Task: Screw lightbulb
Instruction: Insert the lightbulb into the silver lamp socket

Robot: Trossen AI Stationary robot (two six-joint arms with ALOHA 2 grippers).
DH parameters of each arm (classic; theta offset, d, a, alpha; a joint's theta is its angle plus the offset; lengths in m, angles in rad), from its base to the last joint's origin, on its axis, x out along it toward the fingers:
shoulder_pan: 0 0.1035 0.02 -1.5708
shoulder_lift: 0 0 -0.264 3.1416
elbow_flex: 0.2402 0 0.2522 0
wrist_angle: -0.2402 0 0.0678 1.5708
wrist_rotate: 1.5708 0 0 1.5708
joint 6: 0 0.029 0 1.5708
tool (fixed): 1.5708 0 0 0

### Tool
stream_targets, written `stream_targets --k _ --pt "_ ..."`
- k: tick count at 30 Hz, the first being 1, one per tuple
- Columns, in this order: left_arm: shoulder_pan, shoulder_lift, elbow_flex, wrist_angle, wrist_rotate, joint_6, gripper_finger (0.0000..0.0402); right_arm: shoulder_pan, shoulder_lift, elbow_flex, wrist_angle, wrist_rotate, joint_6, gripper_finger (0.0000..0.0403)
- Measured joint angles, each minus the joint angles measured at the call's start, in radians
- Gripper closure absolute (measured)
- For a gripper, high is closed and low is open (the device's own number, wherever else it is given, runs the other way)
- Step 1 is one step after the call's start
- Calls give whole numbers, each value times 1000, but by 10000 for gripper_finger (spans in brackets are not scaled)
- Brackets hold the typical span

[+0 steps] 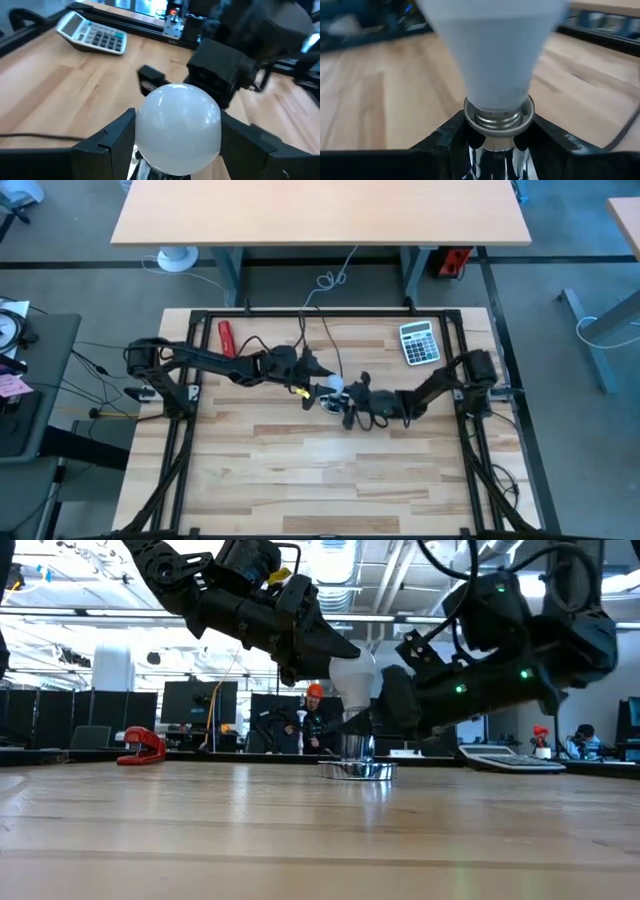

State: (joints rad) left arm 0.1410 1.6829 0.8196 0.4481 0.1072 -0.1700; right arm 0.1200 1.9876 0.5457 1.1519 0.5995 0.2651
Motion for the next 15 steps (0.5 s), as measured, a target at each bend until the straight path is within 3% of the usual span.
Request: stream_targets --k 8,13,15 --pt "-35 -1 -2 -5 -76 5 173 104 252 171 142 346 96 226" --pt "-37 -2 -1 -11 -74 -27 173 143 276 254 120 376 -9 223" --pt "-38 -2 -1 -12 -67 -34 173 155 261 255 111 372 -53 197"
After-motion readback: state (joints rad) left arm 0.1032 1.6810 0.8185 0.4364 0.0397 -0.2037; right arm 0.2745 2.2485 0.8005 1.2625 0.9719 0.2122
